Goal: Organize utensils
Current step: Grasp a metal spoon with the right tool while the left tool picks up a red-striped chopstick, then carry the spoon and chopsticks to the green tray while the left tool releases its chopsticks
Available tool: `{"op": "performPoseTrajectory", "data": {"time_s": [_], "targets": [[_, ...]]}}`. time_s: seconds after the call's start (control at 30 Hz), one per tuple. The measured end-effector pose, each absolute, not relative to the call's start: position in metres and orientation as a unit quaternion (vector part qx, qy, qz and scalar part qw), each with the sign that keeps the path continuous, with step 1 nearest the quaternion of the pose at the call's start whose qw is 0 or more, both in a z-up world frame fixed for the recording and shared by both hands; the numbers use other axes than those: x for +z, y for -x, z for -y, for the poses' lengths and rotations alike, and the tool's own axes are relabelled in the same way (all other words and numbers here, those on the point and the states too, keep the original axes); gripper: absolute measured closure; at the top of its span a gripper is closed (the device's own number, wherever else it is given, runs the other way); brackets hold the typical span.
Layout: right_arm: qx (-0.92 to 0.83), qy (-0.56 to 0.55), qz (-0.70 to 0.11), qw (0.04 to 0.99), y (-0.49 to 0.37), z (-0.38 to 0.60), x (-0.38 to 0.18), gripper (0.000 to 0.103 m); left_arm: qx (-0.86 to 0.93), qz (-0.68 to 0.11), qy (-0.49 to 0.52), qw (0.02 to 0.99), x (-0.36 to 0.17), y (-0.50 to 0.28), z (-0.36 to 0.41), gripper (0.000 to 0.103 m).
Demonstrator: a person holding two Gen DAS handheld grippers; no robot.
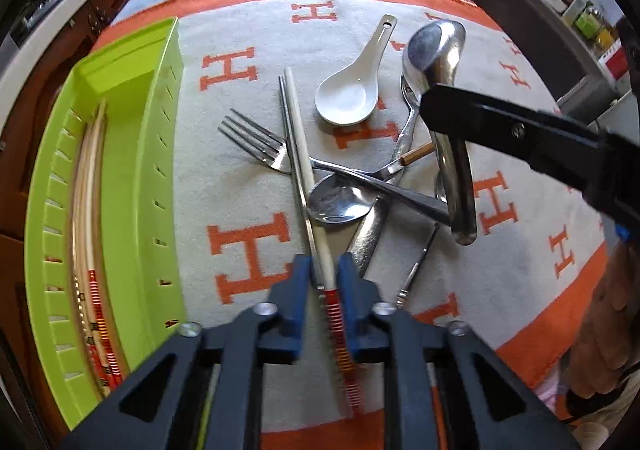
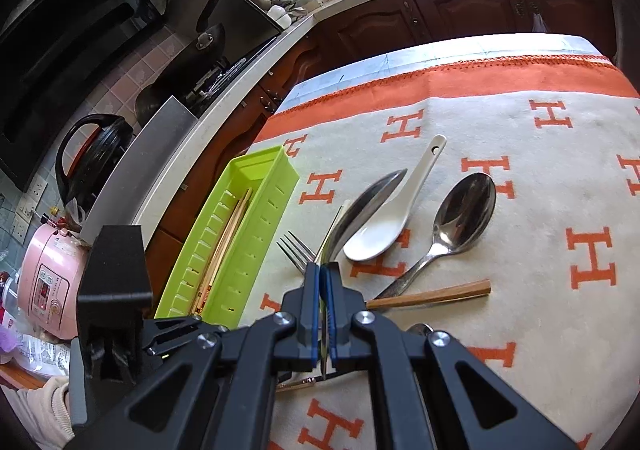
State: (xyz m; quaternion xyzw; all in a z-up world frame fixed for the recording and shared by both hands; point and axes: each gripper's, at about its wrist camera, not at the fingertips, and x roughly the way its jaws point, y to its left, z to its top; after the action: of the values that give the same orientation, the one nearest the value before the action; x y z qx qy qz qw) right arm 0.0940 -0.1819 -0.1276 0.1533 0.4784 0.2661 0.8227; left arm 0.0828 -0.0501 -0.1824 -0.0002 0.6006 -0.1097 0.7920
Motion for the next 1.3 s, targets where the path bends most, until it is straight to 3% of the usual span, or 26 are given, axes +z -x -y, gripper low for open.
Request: {"op": "performPoseTrajectory", "data": {"time_s": [0.2,0.73,1.07,1.3], "targets": [[0.263,-0.164,-0.476,0.823,-0.089,0.190,-0.127,0.100,-0.093,-0.602,0.048,0.792,-0.181,-0.081,0.032,0.095],[0.284,-0.152,-0.464,0.825,-0.079,0.181,-0.110,0.100,-0.082,-0.547,0.074,0.830,-0.111,-0.060,0.003,0.095],[0.362,-0.117,-0.459,0.803,-0.074,0.115,-0.085,0.100,-0.031,-0.506,0.083,0.858,-0.060,-0.034,-0.066,0.095],[0.400,-0.083,-0.462,0.788,-0.072,0.060,-0.071,0.100,-0.007,-0.494,0.077,0.866,-0.054,-0.041,-0.105,0.095]]}}
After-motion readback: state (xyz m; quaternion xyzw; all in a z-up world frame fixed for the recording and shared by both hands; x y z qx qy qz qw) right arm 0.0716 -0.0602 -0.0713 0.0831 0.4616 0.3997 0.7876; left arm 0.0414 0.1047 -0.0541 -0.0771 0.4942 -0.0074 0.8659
